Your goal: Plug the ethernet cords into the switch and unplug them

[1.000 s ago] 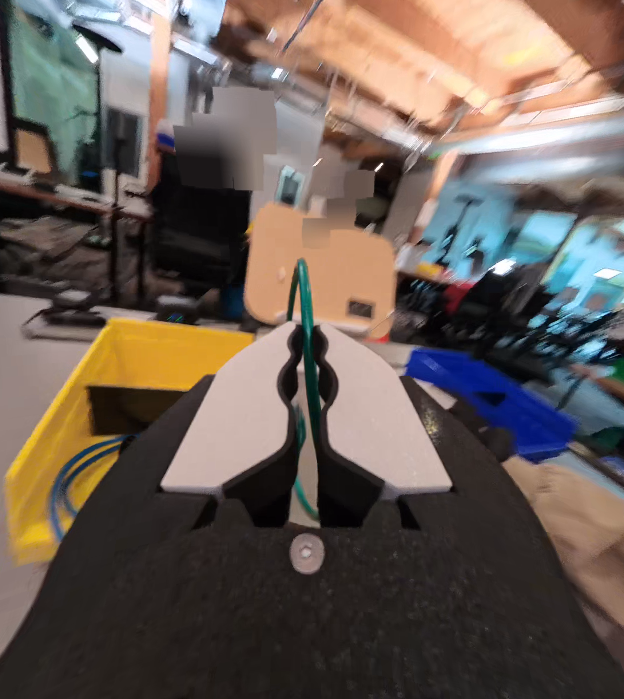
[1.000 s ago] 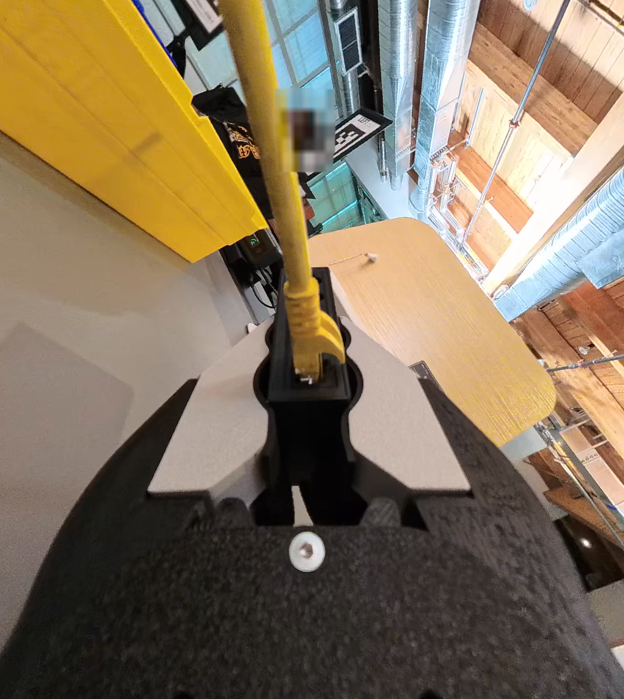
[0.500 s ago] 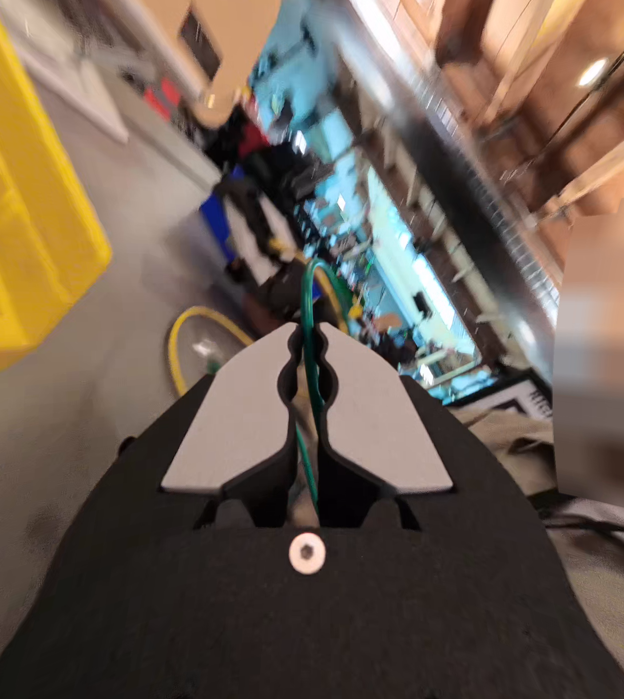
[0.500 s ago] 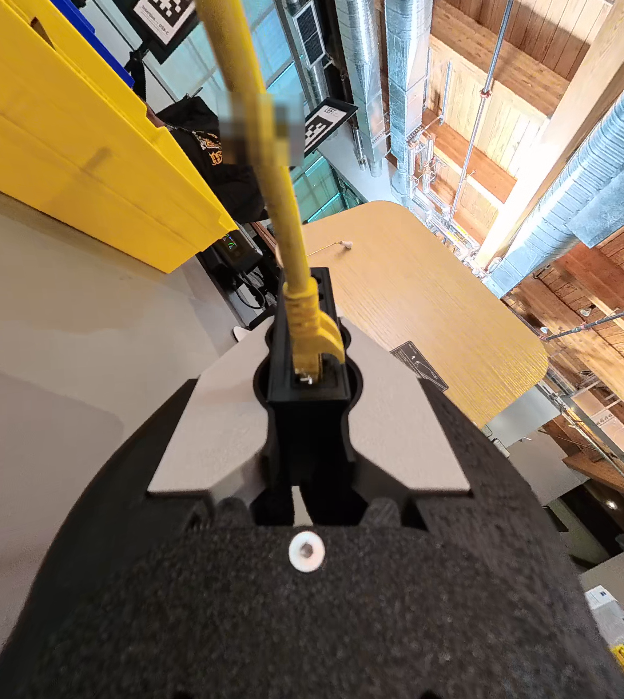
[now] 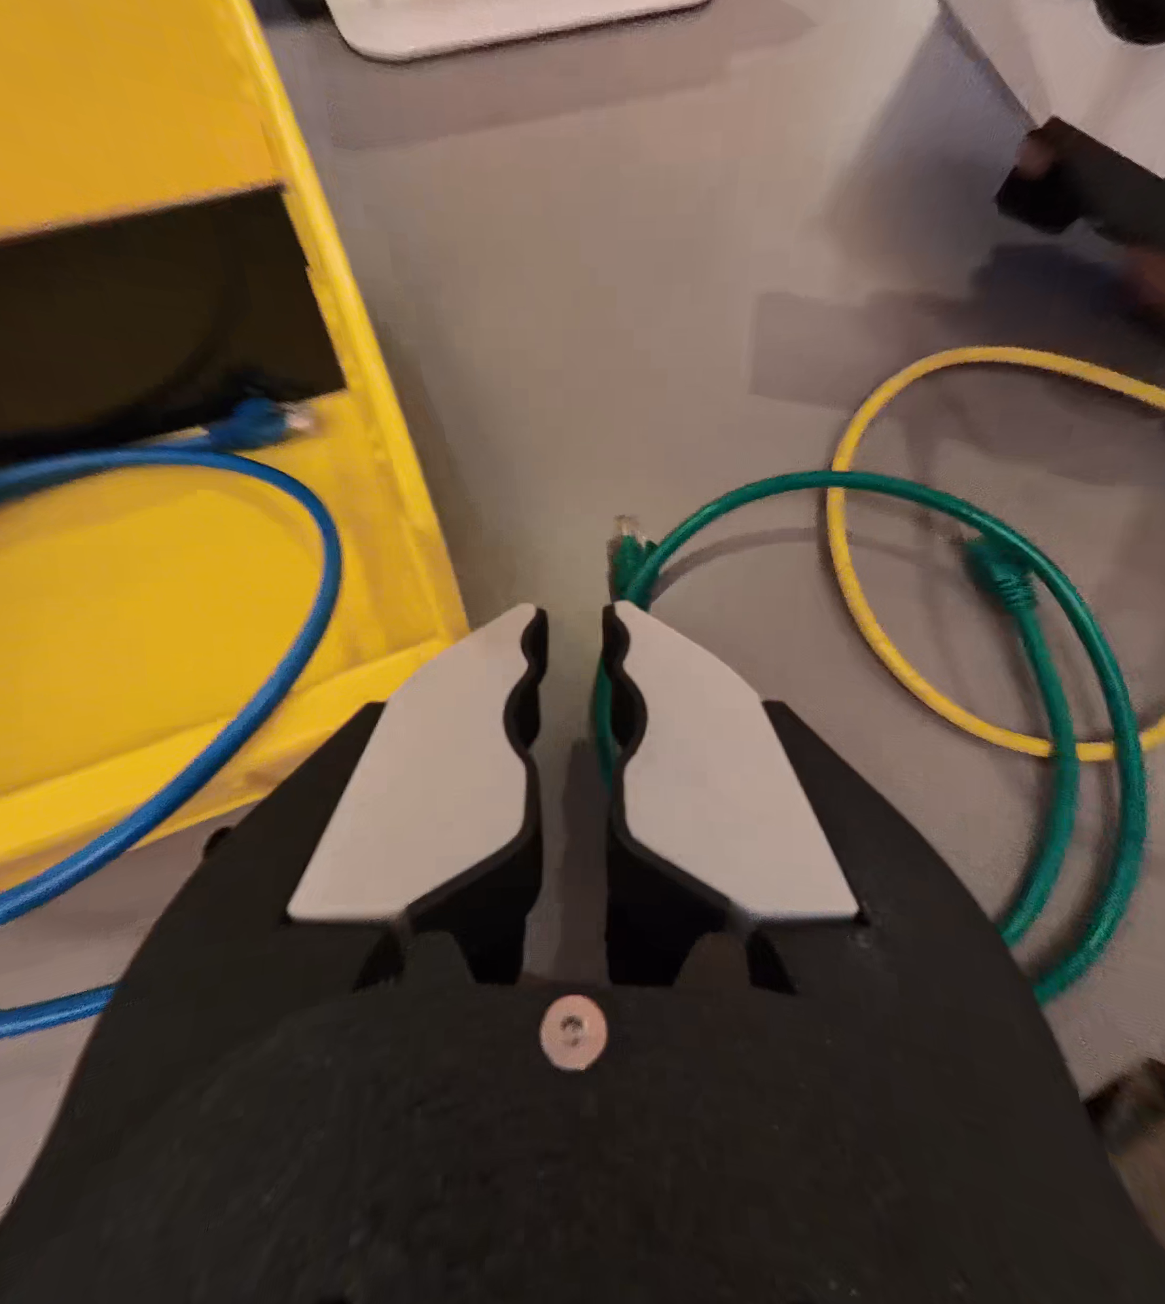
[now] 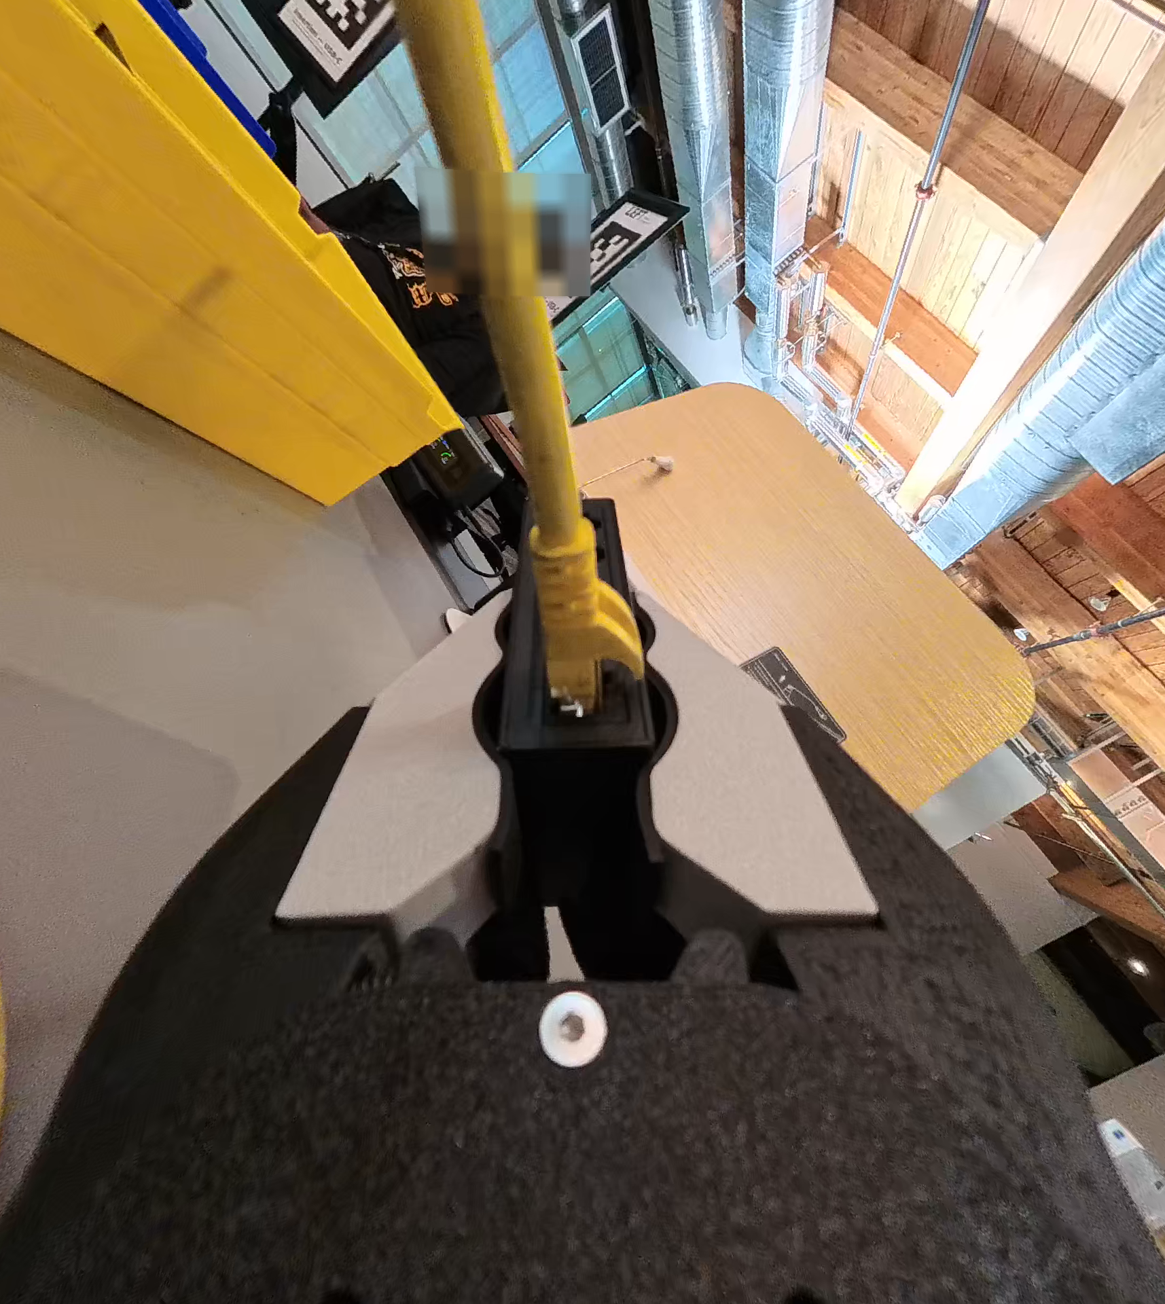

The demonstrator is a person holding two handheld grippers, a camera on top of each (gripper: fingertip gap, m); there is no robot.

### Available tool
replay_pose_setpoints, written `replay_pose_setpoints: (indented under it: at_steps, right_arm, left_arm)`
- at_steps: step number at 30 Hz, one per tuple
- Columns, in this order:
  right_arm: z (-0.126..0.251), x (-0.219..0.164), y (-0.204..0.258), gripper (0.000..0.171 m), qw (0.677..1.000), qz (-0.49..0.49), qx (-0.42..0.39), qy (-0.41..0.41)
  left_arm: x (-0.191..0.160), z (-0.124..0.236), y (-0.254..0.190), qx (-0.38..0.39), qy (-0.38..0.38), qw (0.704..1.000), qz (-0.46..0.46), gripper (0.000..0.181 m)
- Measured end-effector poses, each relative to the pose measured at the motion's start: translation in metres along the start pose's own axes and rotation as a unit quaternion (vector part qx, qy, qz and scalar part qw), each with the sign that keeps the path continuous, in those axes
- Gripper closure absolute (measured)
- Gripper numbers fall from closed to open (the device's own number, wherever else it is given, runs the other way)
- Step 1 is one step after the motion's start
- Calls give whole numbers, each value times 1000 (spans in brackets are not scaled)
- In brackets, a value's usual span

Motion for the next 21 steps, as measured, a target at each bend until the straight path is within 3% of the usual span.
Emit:
replay_pose_setpoints:
  at_steps: [1,8,14,21]
  right_arm:
    - [0,1,1,144,1000,1,2,-1]
    - [0,0,3,144,1000,4,9,0]
    - [-1,1,4,144,1000,5,12,-1]
    - [-1,2,5,144,1000,5,14,-3]
  left_arm:
    - [2,3,-3,7,-13,1000,-11,163]
    - [-9,5,-18,-38,-2,999,-29,163]
    - [-30,-14,-26,-30,58,997,-53,161]
    - [-29,-35,-22,4,87,994,-67,163]
Point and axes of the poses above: each gripper's, where its closed fingertips meet, z back along the fingers, x out of its top, y = z × x across the jaws, the point moved 6 cm from there along z, back along the fingers, and after that the axes turned 3 degrees about z, right-handed, at the moved point
